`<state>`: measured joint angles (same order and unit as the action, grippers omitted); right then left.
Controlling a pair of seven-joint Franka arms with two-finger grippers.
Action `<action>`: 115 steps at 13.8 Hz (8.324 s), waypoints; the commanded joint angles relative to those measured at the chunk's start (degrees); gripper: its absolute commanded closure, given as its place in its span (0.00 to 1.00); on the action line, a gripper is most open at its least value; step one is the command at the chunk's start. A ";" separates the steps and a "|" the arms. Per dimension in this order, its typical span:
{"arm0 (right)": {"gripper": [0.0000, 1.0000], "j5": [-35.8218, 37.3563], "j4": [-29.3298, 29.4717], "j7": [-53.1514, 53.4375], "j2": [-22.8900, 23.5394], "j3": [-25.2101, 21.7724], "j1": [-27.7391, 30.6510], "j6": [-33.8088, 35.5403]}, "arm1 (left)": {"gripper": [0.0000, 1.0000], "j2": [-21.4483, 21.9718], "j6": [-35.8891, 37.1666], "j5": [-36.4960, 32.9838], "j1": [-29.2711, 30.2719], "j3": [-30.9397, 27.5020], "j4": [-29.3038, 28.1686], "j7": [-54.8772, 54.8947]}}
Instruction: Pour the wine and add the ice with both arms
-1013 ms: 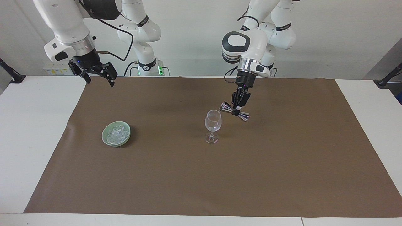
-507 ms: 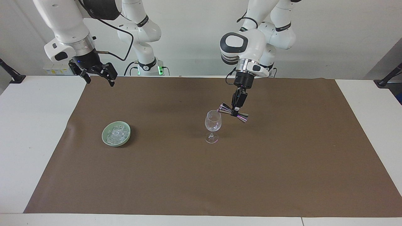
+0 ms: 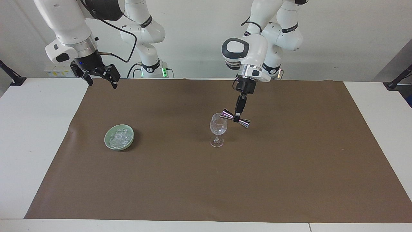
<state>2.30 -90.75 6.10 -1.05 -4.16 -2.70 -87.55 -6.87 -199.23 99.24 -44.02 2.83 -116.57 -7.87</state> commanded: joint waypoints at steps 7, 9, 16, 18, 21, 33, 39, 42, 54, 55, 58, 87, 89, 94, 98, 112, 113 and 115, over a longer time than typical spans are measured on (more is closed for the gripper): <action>0.00 -1.42 -1.10 -1.62 -1.15 0.03 0.32 0.10 | 1.00 -0.87 -1.68 -2.82 -2.21 -0.98 0.82 6.71; 0.00 -1.42 -1.18 -1.62 -1.15 0.03 0.32 0.10 | 1.00 -0.87 -1.60 -3.00 -2.38 -0.98 0.91 9.00; 0.00 -1.42 -1.09 -1.62 -1.15 0.03 0.32 0.10 | 1.00 -0.52 -1.60 -3.00 -2.12 -0.81 1.44 11.39; 0.00 -1.42 -1.10 -1.62 -1.15 0.03 0.32 0.10 | 1.00 0.01 -1.51 -2.73 -1.42 -0.72 1.87 11.04; 0.00 -1.42 -1.09 -1.62 -1.15 0.03 0.32 0.10 | 1.00 0.71 -1.07 -0.81 -0.10 -0.72 2.76 7.80; 0.00 -1.42 -1.09 -1.62 -1.15 0.03 0.32 0.10 | 1.00 9.32 23.60 15.37 14.56 -0.72 -4.35 -5.38; 0.00 -1.42 -1.09 -1.80 -1.15 -0.06 1.11 0.02 | 1.00 10.03 33.72 15.29 25.63 -0.81 -6.04 -21.18; 0.00 -1.42 -4.84 -3.02 -2.10 -0.06 0.94 -5.92 | 1.00 9.95 34.61 15.29 29.77 -0.98 -5.60 -31.31; 0.00 -1.33 -28.42 -11.46 -1.86 -0.06 1.90 -36.98 | 1.00 6.87 47.34 15.20 43.48 -1.25 -5.59 -50.49; 0.00 -1.42 -28.86 -12.95 -0.63 -0.06 2.08 -37.25 | 1.00 6.69 48.58 15.20 44.19 -1.25 -5.94 -50.40; 0.00 -1.42 -31.93 -18.66 1.31 -0.15 3.31 -43.11 | 1.00 5.03 53.06 14.94 47.62 -1.34 -6.12 -50.05; 0.96 -1.16 -33.18 -20.34 9.40 -0.15 3.84 -53.43 | 1.00 -9.92 66.34 27.15 54.75 -1.25 -8.93 -30.19; 1.00 -1.16 -30.73 -20.17 8.79 -0.15 3.75 -49.49 | 1.00 -10.70 66.17 28.03 54.57 -1.25 -8.85 -30.10; 1.00 -1.24 -23.96 -15.26 5.89 0.73 3.14 -38.95 | 1.00 -11.76 65.90 28.29 53.69 -1.34 -8.67 -29.31; 1.00 -1.24 -19.56 -6.84 3.87 5.47 3.05 -31.47 | 1.00 -11.94 65.99 28.29 53.51 -1.34 -8.93 -27.99; 1.00 -3.88 -11.99 38.80 7.37 34.12 2.26 -45.68 | 0.00 -10.45 66.96 27.86 56.41 -1.42 -13.06 -27.55; 1.00 -3.71 -11.82 39.94 8.16 34.74 2.17 -46.73 | 0.00 -10.10 66.61 27.85 56.41 -1.51 -13.67 -27.38; 1.00 -3.09 -9.46 42.57 10.62 35.97 1.38 -48.67 | 0.00 -8.70 64.07 27.59 55.89 -1.51 -14.82 -26.59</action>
<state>-0.22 -103.38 46.50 6.51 30.56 -1.20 -134.80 -18.40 -133.85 126.08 11.84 1.15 -128.53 -36.07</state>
